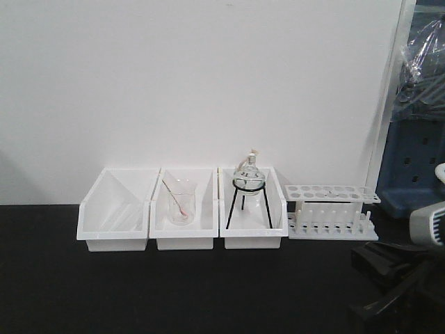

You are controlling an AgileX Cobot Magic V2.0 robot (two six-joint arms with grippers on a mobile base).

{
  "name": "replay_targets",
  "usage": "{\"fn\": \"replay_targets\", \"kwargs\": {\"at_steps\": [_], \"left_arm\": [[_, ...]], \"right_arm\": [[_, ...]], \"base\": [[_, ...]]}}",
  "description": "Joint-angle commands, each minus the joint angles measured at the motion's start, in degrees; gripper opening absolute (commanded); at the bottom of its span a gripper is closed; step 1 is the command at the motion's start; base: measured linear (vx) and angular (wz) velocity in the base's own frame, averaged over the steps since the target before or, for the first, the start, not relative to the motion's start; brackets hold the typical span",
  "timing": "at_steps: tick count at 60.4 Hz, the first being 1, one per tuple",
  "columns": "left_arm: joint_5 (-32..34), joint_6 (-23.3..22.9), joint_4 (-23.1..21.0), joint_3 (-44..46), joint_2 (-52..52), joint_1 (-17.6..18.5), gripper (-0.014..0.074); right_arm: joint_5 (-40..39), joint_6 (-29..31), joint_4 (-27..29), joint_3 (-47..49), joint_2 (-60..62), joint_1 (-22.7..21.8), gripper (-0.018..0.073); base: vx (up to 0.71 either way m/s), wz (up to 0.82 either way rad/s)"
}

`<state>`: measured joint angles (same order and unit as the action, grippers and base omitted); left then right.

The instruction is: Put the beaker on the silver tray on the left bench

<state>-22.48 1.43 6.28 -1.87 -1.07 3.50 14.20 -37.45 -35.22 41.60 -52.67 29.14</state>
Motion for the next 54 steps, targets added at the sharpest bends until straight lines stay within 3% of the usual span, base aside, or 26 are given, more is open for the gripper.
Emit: {"fn": "replay_targets", "kwargs": {"at_steps": [1, 9, 15, 24, 38, 54], "left_arm": [[4.74, -0.11, -0.15, -1.14, -0.39, 0.20, 0.0001], [4.74, -0.11, -0.15, -1.14, -0.39, 0.20, 0.0001], [4.74, -0.11, -0.15, -1.14, -0.39, 0.20, 0.0001], [4.74, -0.11, -0.15, -1.14, -0.39, 0.20, 0.0001], [4.74, -0.11, -0.15, -1.14, -0.39, 0.20, 0.0001], [4.74, -0.11, -0.15, -1.14, -0.45, 0.20, 0.0001]], "right_arm": [[-3.00, 16.77, 9.79, 1.61, 1.72, -0.17, -0.0010], [-4.20, 39.68, 30.75, 1.18, 4.54, -2.98, -0.0010], [-9.40, 47.47, 41.55, -3.19, 8.51, -7.25, -0.0010], [-15.20, 44.59, 42.95, -14.82, 19.68, -12.96, -0.0010], [-14.93, 38.64, 42.64, -33.85, 41.64, -22.56, -0.0010], [-15.15, 35.72, 39.84, -43.72, 53.85, -24.63, -0.0010]], "base": [[0.00, 0.00], [0.00, 0.00], [0.00, 0.00], [0.00, 0.00], [0.00, 0.00], [0.00, 0.00]]}}
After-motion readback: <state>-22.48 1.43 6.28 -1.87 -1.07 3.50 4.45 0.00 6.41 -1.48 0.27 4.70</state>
